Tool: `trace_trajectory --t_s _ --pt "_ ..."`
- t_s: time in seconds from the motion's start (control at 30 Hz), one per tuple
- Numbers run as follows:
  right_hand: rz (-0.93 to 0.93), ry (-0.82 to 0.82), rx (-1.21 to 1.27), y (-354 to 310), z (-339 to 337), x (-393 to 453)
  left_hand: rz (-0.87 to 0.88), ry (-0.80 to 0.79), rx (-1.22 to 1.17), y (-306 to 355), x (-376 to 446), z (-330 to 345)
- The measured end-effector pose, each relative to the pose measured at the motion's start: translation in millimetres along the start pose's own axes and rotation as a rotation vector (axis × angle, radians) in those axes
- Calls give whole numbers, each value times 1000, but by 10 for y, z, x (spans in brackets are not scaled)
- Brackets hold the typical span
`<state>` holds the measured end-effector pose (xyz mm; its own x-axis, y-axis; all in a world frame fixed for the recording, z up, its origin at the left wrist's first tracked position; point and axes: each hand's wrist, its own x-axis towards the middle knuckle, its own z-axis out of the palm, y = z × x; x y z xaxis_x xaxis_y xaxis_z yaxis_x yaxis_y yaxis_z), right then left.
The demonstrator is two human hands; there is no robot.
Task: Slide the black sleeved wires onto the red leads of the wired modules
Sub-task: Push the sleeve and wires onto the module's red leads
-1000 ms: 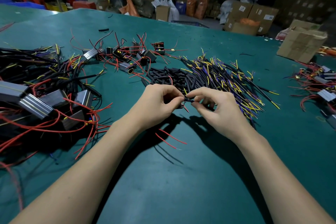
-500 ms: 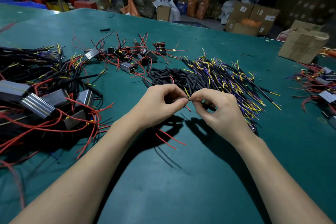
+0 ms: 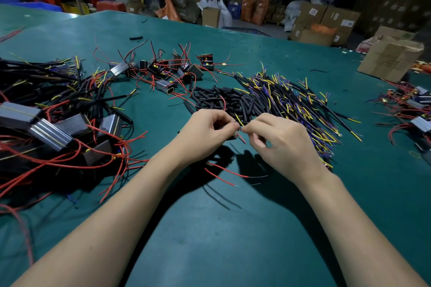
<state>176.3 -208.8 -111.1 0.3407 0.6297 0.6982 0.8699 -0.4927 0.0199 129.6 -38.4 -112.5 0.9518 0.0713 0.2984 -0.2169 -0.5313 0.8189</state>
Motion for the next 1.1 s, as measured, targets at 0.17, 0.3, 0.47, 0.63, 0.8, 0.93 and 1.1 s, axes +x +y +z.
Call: trace_trajectory --t_s 0.17,0.3,0.47,0.63,0.8,0.93,1.1 --pt "133 -5 210 12 49 -20 -51 16 -81 24 1 -13" --pt "509 3 688 -37 92 -19 67 83 -71 19 -26 28" --pt "614 -85 832 -35 93 -4 157 111 -47 -23 -34 54" --pt "627 -142 869 -2 64 7 164 106 -39 -55 -32 78" --pt "626 -214 863 45 43 -4 216 82 55 -64 -39 97" --pt "611 -240 762 73 48 -18 228 57 99 -70 -39 91" --pt "623 -256 824 89 27 -28 234 37 114 -56 -30 68"
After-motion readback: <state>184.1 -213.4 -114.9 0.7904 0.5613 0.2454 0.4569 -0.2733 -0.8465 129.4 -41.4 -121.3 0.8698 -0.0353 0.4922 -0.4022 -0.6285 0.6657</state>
